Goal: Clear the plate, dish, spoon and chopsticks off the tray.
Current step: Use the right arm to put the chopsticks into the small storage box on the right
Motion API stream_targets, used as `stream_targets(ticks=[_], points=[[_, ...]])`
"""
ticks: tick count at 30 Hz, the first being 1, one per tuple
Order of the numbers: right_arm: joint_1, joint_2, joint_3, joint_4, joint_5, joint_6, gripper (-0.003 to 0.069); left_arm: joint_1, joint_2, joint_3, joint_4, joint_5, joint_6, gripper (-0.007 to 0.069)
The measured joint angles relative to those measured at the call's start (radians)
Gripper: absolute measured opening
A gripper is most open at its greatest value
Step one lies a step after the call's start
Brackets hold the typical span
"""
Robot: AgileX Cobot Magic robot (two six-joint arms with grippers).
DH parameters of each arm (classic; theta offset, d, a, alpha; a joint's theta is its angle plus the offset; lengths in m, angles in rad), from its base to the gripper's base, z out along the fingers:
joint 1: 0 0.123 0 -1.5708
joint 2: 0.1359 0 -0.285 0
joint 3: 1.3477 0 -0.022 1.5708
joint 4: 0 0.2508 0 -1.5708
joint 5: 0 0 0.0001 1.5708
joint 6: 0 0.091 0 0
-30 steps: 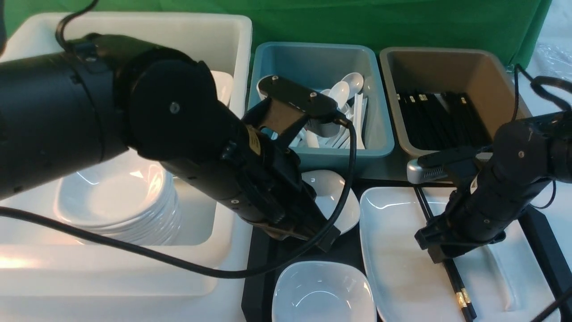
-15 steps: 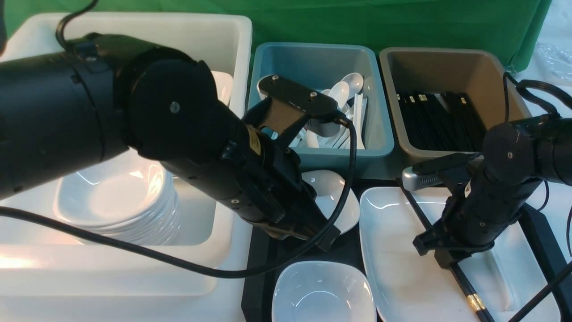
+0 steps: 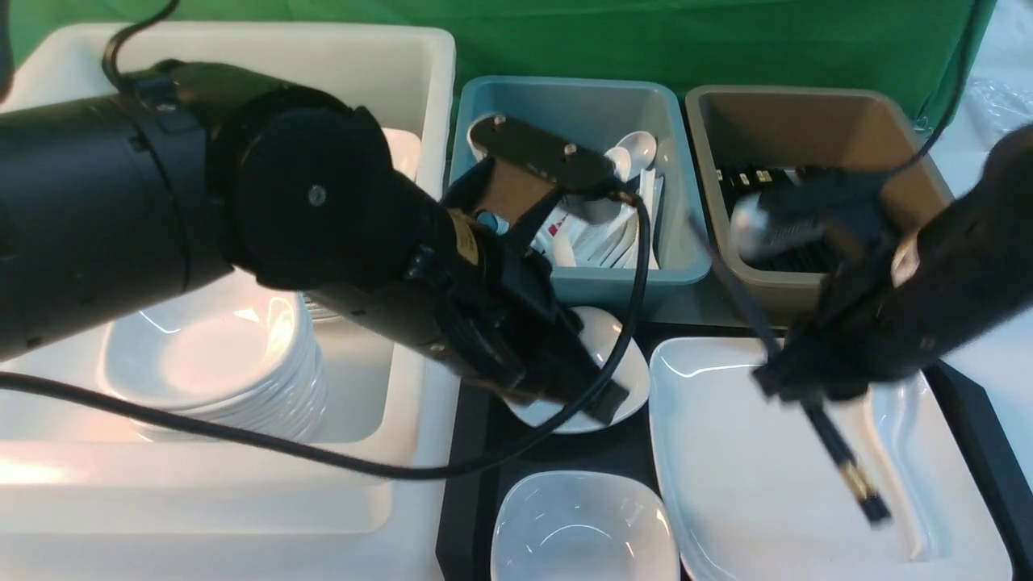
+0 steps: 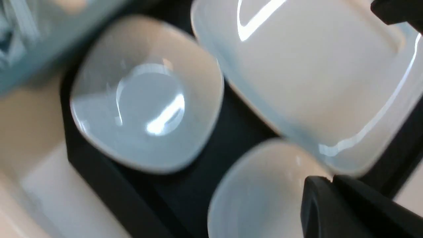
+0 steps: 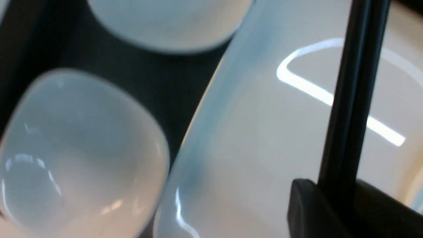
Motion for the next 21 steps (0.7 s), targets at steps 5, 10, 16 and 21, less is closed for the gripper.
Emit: stream_targets(ticks=[5, 10, 16, 21], points=[[-0.104, 0.039, -0.186, -0.002, -0.163, -0.025, 0.0148, 0.0, 0.001, 0.0, -0.015, -0.336, 0.0, 0.0012], [-0.206, 0.175, -0.351, -0.006, -0.323, -0.032, 0.0148, 0.0, 0.001, 0.0, -0.034, -0.612, 0.0, 0.0012], [-0.292, 0.413, -0.442, -0.007, -0.467, -0.032, 0.0148, 0.0, 0.001, 0.0, -0.015, -0.659, 0.0, 0.0012], [-0.3, 0.517, -0.443, -0.009, -0.517, -0.032, 0.0148, 0.0, 0.001, 0.0, -0.012, -0.624, 0.005, 0.0012]])
